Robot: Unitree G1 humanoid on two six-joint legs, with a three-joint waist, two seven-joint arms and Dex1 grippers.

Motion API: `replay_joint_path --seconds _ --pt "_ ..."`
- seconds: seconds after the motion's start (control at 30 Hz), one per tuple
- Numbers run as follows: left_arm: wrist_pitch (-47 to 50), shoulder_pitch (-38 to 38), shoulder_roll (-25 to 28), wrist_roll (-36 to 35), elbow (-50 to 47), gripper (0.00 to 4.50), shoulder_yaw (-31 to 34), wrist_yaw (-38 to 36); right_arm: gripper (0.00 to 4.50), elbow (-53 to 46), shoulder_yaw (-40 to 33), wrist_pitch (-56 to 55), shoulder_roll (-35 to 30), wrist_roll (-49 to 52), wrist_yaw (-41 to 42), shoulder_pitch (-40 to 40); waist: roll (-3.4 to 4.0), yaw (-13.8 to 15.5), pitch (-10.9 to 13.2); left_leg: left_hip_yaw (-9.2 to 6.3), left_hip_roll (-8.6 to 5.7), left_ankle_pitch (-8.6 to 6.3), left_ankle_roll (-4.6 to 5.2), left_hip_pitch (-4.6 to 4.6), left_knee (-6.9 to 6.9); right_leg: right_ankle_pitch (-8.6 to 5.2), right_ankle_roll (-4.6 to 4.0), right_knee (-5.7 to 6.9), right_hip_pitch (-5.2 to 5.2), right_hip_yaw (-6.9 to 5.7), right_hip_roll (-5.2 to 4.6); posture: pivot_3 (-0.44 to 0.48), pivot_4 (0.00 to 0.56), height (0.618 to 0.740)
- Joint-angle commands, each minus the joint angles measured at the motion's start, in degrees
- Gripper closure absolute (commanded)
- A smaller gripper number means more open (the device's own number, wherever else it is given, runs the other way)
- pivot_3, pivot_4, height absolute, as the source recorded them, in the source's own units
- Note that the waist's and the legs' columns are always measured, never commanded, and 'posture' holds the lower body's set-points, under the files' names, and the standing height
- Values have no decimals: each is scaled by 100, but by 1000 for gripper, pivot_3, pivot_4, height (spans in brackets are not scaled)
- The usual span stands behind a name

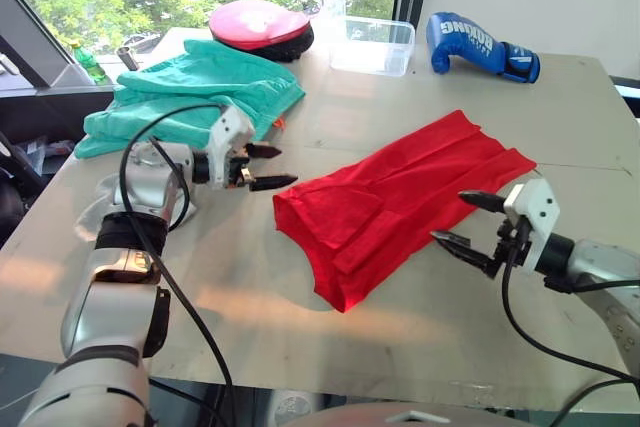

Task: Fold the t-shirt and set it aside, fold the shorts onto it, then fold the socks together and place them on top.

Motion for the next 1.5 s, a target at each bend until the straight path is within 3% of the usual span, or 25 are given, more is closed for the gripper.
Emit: replay_joint_path --seconds 0.03,0.2,0.23,0.3,0.57,0.6,0.7,0.8,0.93,1.1,1.23,1.5 --pt "-292 -210 -45 239 320 156 -140 -208 32 -422 217 115 -34 229 87 -63 -3 5 2 0 0 0 0 0 0 0 0 0 0 0 -1 0 150 735" --pt "-821 -335 -202 729 1050 156 -401 -140 32 -658 1034 160 23 -4 48 -106 -6 26 -2 -2 -2 0 0 1 3 0 -1 1 2 -2 -4 0 150 735" --pt "-870 -355 -222 777 1136 387 -426 -161 32 -643 1187 109 -2 -121 66 -115 -7 26 -4 -2 -2 0 0 2 4 0 -1 2 3 -1 -4 0 150 735" --pt "-907 -359 -246 802 1191 922 -456 -335 32 -573 1421 -12 -61 -363 93 -130 -7 22 -4 -3 -2 0 1 2 8 0 -1 3 5 -2 -5 0 150 735" --pt "-121 50 -117 502 209 4286 -414 -1059 32 -432 1587 -445 -283 -775 301 104 -8 5 -4 -2 0 -1 1 2 7 0 -1 2 4 -3 -5 0 150 735" --pt "39 145 -95 456 5 4404 -396 -1082 32 -386 1599 -475 -295 -840 303 104 -8 3 -5 -3 2 0 0 1 7 0 -1 2 4 -4 -4 0 150 735" --pt "338 367 -41 385 -445 4404 -361 -1043 32 -158 1472 -484 -197 -898 189 35 -8 -5 -5 -2 3 0 0 3 8 0 -1 4 4 -2 -4 0 150 735" --pt "464 537 8 372 -712 4404 -335 -963 32 418 793 -512 -125 -692 126 -339 -9 -14 -5 -1 3 0 0 5 10 0 -1 6 5 -1 -4 0 150 735" --pt "601 648 66 322 -907 4404 -291 -911 32 1549 466 -356 -126 -964 -180 -1556 -9 -20 -5 7 2 0 1 8 16 1 0 7 4 4 -5 0 150 735" --pt "721 781 155 252 -1117 4404 -295 -952 32 3751 876 -380 183 -1540 -229 -3471 -3 -49 -4 17 4 0 1 11 12 1 -3 14 -4 13 2 0 150 735" --pt "1132 1219 369 18 -1860 4404 -249 -1061 32 5623 1266 -692 651 -2164 -399 -4692 -2 -70 -4 30 4 1 0 3 3 1 -4 11 -18 26 5 0 150 735" --pt "1971 2634 786 -605 -3790 4404 114 -717 32 9718 854 -1585 1745 -2492 -1206 -6975 8 -193 2 73 7 14 -25 -4 -19 0 0 11 -52 58 -8 0 150 735"
